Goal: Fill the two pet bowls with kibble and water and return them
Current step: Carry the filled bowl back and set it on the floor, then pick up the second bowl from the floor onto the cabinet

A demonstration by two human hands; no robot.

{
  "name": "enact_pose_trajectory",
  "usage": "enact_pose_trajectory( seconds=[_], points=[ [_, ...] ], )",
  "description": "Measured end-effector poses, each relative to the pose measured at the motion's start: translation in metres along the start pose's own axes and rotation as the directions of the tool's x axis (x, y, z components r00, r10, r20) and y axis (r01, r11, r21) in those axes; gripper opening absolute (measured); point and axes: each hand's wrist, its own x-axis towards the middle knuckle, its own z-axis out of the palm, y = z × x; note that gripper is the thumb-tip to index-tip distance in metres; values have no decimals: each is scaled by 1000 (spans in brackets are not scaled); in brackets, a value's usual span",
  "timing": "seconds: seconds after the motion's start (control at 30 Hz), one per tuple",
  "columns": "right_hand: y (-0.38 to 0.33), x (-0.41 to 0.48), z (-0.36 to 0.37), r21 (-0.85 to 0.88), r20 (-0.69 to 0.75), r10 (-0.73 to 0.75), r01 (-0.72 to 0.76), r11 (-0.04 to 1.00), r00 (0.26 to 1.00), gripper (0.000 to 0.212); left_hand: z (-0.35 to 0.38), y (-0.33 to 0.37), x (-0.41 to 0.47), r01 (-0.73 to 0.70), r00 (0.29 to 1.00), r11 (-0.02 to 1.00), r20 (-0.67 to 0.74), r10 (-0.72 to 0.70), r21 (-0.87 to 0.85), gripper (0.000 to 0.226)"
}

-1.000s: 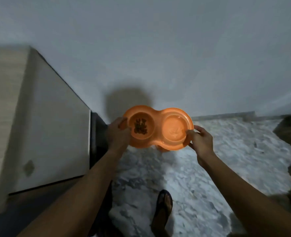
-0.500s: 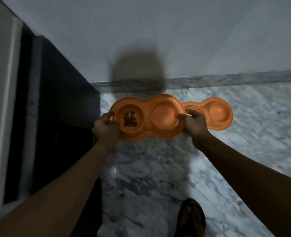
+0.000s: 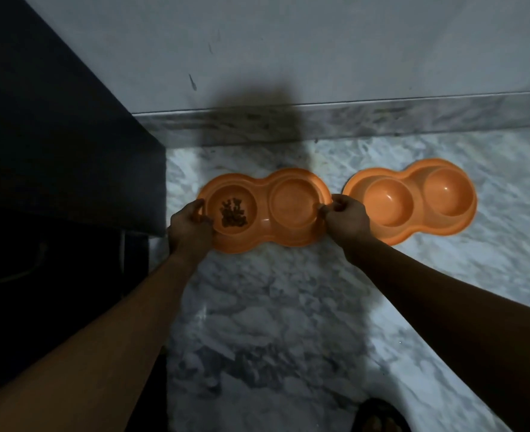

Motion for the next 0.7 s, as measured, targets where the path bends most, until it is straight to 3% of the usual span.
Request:
enact_pose_trajectory(
  seconds=[0.17,0.27,0.33,0.53,0.7],
  points=[
    [-5,-12,-7,-67,-22,-65,63,996,998,55,6,12,-11,-108,994,986,-13,110,131,59],
    [-8,-21,-19,-79,-60,-114,109,991,992,51,24,30,-35,-262,960,940,-45,278,219,52],
    [-8,-23,-33,-78,-116,-145,136,988,983,44,44,42,-50,-371,927,899,26,375,233,46],
    [9,-7,-107,-80,-247,-122,105,991,961,33,124,87,-97,-463,885,853,174,431,241,49],
    [34,20,-159,-94,-391,-38,1,996,919,49,185,100,-124,-408,911,858,205,358,312,55]
  ],
)
